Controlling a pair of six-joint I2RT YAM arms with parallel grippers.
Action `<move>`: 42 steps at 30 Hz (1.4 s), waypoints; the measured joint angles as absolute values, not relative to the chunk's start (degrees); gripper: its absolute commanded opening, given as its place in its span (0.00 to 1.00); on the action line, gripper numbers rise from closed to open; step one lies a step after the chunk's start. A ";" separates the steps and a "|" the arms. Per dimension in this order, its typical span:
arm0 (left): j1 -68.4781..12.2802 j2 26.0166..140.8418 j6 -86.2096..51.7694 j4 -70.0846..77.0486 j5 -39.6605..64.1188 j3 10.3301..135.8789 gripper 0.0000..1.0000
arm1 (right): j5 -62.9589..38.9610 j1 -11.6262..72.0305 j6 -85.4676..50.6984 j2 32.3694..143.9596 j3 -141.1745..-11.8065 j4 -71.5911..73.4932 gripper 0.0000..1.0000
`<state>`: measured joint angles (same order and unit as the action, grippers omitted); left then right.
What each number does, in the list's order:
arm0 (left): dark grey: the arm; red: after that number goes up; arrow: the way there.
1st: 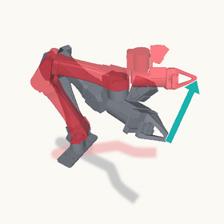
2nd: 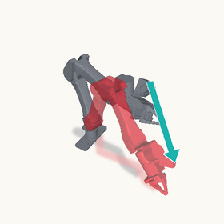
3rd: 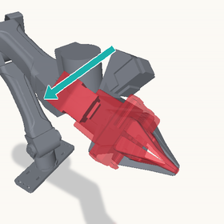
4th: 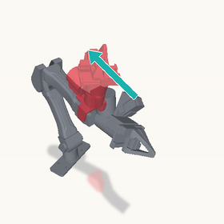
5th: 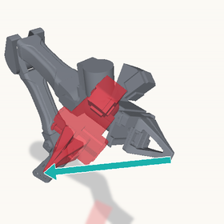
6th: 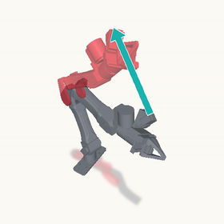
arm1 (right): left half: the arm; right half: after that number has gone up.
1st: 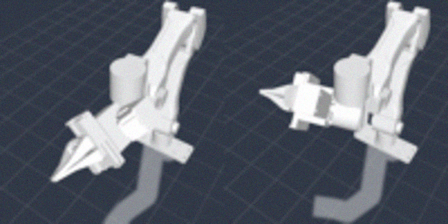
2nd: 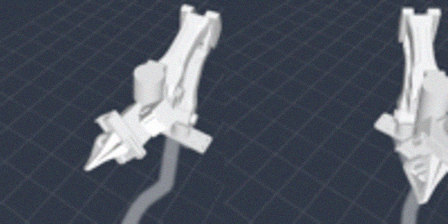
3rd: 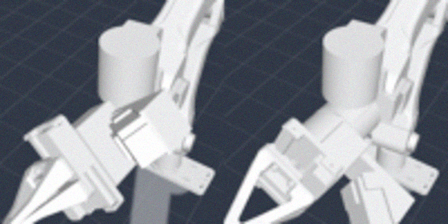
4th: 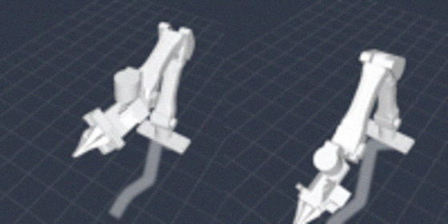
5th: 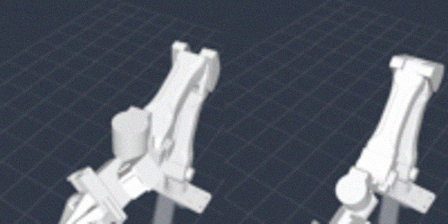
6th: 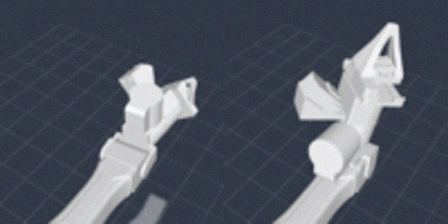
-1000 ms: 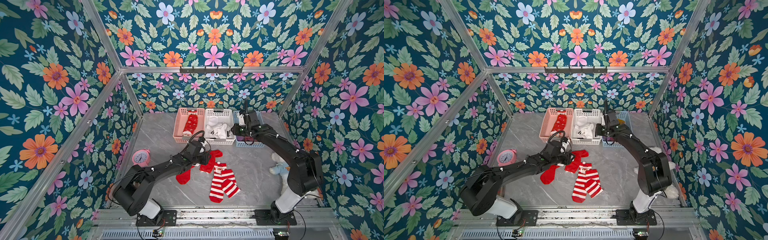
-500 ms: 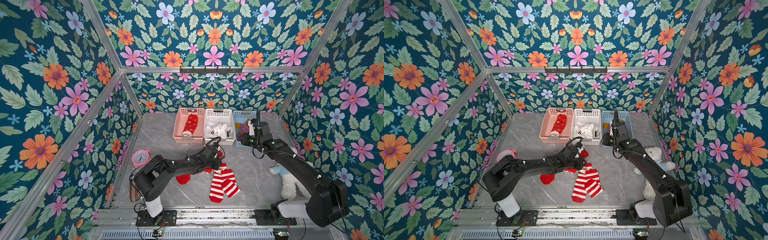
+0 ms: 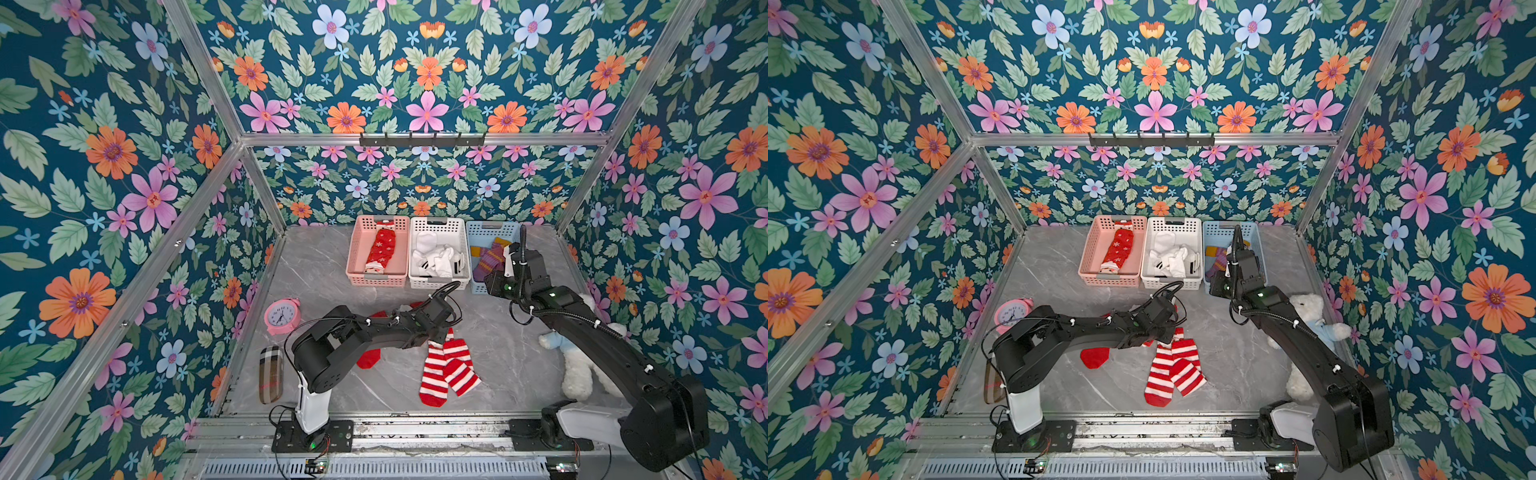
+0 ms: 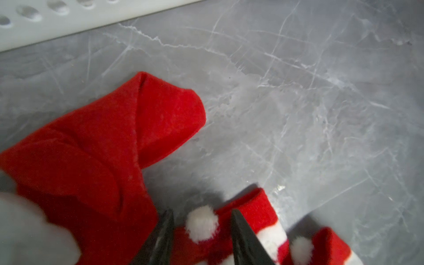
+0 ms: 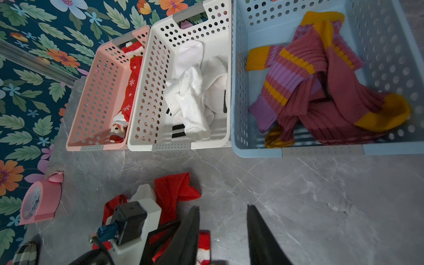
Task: Sort the socks into the basket by color
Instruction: Pick up the sock at the center of the board.
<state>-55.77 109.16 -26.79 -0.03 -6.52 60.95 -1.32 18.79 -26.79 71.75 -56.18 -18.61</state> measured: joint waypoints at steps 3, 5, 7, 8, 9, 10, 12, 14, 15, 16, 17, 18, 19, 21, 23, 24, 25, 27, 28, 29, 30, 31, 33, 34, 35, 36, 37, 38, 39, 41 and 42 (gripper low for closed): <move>-56.10 110.45 -27.05 -0.05 -7.86 62.24 0.35 | -1.32 18.79 -26.79 71.70 -55.86 -18.63 0.38; -56.29 110.93 -27.27 0.01 -8.64 62.57 0.25 | -1.30 18.79 -26.79 71.55 -55.57 -18.65 0.38; -56.36 111.18 -27.51 0.32 -8.88 62.61 0.16 | -1.19 18.79 -26.79 71.26 -55.29 -18.61 0.38; -56.36 111.18 -27.79 0.34 -8.91 62.61 0.11 | -1.10 18.79 -26.81 71.09 -55.11 -18.61 0.38; -56.38 111.18 -28.12 0.36 -8.80 62.61 0.06 | -1.10 18.79 -26.81 70.94 -54.96 -18.59 0.38; -56.42 111.18 -28.10 0.43 -8.80 62.61 0.03 | -1.08 18.79 -26.81 70.81 -54.83 -18.59 0.38; -56.62 111.02 -28.14 0.32 -8.78 62.59 0.00 | -1.10 18.79 -26.81 70.63 -54.68 -18.57 0.38; -56.60 110.67 -28.10 -0.14 -8.51 62.61 0.00 | -1.08 18.79 -26.83 70.46 -54.52 -18.46 0.38; -56.60 110.41 -28.08 -0.60 -7.99 62.63 0.00 | -1.10 18.79 -26.85 70.37 -54.35 -18.31 0.38; -56.60 110.19 -28.05 -1.26 -7.70 62.74 0.00 | -1.10 18.79 -26.94 70.28 -54.19 -18.24 0.38; -56.62 109.97 -27.97 -2.15 -7.60 63.05 0.00 | -1.08 18.79 -26.98 70.19 -54.02 -18.24 0.38; -56.62 109.71 -27.81 -3.07 -7.55 63.44 0.00 | -1.08 18.79 -26.98 70.04 -53.89 -18.26 0.38; -56.62 109.38 -27.66 -3.92 -7.55 63.83 0.00 | -1.08 18.79 -27.00 69.89 -53.76 -18.26 0.38; -56.62 108.05 -26.79 -5.06 -7.60 64.34 0.00 | -0.93 18.79 -27.00 69.49 -53.52 -18.22 0.38; -56.51 106.28 -26.52 -5.80 -7.75 64.60 0.00 | -0.84 18.79 -27.03 69.14 -53.30 -18.22 0.38; -56.31 105.08 -26.22 -6.31 -7.97 64.62 0.00 | -0.78 18.79 -27.03 68.95 -53.15 -18.22 0.38; -56.18 104.20 -25.71 -6.74 -8.03 64.66 0.00 | -0.69 18.79 -27.03 68.82 -52.97 -18.22 0.38; -55.66 101.93 -25.10 -7.66 -9.04 64.75 0.00 | -0.64 18.79 -27.07 68.55 -52.56 -18.22 0.38; -55.37 101.03 -25.04 -7.88 -9.43 64.77 0.00 | -0.64 18.79 -27.20 68.42 -52.36 -18.20 0.38; -55.05 100.03 -24.64 -8.40 -10.02 64.86 0.00 | -0.60 18.79 -27.22 68.27 -52.14 -18.20 0.39; -54.68 99.02 -23.94 -8.88 -10.61 64.90 0.00 | -0.51 18.79 -27.24 68.10 -51.92 -18.22 0.39; -54.35 98.17 -23.70 -9.41 -10.98 64.97 0.00 | -0.47 18.79 -27.29 68.01 -51.79 -18.20 0.38; -53.56 96.42 -23.14 -10.22 -11.92 65.19 0.00 | -0.47 18.79 -27.40 67.85 -51.57 -18.17 0.38; -53.15 95.57 -22.41 -10.66 -12.14 65.25 0.00 | -0.45 18.79 -27.42 67.77 -51.46 -18.15 0.39; -52.49 94.48 -22.15 -11.11 -12.47 65.41 0.00 | -0.45 18.79 -27.42 67.68 -51.33 -18.17 0.39; -51.94 93.65 -22.06 -11.29 -12.84 65.58 0.00 | -0.45 18.79 -27.42 67.57 -51.22 -18.17 0.39; -51.29 92.82 -21.74 -11.42 -13.21 65.73 0.00 | -0.45 18.79 -27.44 67.48 -51.13 -18.17 0.38; -50.54 91.94 -21.06 -11.57 -13.56 65.84 0.00 | -0.45 18.79 -27.44 67.33 -51.03 -18.17 0.39; -49.78 91.18 -20.78 -11.79 -13.67 65.95 0.00 | -0.45 18.79 -27.51 67.22 -50.96 -18.15 0.39; -48.16 89.95 -20.38 -11.94 -14.00 66.30 0.00 | -0.45 18.79 -27.83 67.05 -50.92 -18.17 0.39; -47.24 89.34 -19.97 -11.92 -14.04 66.50 0.00 | -0.45 18.79 -27.83 66.96 -50.89 -18.15 0.39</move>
